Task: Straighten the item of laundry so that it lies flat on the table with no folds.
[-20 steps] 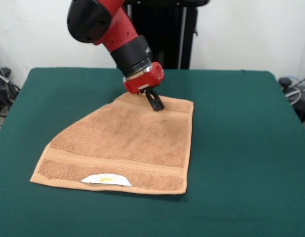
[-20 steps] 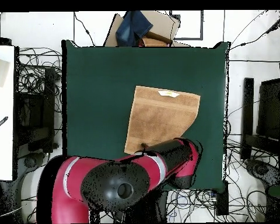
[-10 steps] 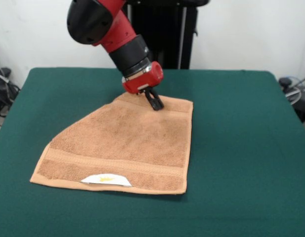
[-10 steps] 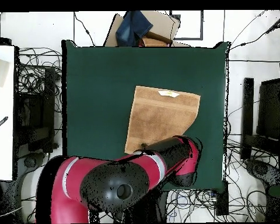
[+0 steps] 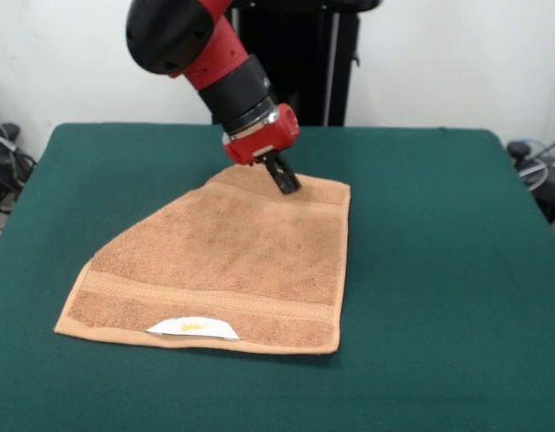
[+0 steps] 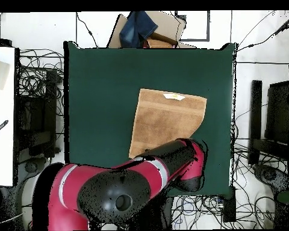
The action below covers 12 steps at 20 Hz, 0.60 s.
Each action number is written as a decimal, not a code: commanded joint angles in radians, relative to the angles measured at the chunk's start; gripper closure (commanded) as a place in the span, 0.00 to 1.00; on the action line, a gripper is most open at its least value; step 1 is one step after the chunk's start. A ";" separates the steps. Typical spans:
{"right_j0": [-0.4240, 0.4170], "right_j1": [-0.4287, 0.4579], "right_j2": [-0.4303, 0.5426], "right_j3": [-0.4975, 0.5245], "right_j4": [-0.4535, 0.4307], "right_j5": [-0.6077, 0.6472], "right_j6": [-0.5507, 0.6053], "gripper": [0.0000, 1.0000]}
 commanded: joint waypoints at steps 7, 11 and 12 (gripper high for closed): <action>-0.079 -0.043 0.153 -0.074 -0.043 0.029 0.046 1.00; -0.134 0.019 0.193 -0.137 0.024 0.091 -0.071 1.00; -0.141 0.031 0.202 -0.150 0.032 0.098 -0.082 1.00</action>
